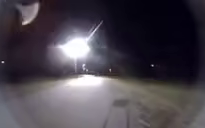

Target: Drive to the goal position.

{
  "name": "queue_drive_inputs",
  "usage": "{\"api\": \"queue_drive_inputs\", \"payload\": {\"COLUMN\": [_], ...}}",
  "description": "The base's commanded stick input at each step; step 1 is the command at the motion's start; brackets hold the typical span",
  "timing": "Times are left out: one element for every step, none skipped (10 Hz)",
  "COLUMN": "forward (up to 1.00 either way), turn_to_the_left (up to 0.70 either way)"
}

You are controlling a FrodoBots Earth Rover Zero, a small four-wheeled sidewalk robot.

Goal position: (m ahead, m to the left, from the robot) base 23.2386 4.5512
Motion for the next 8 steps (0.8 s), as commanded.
{"api": "queue_drive_inputs", "payload": {"forward": [1.00,1.00,1.00,1.00,1.00,1.00,1.00,1.00], "turn_to_the_left": [0.00,0.00,0.00,0.00,0.00,0.00,0.00,0.00]}}
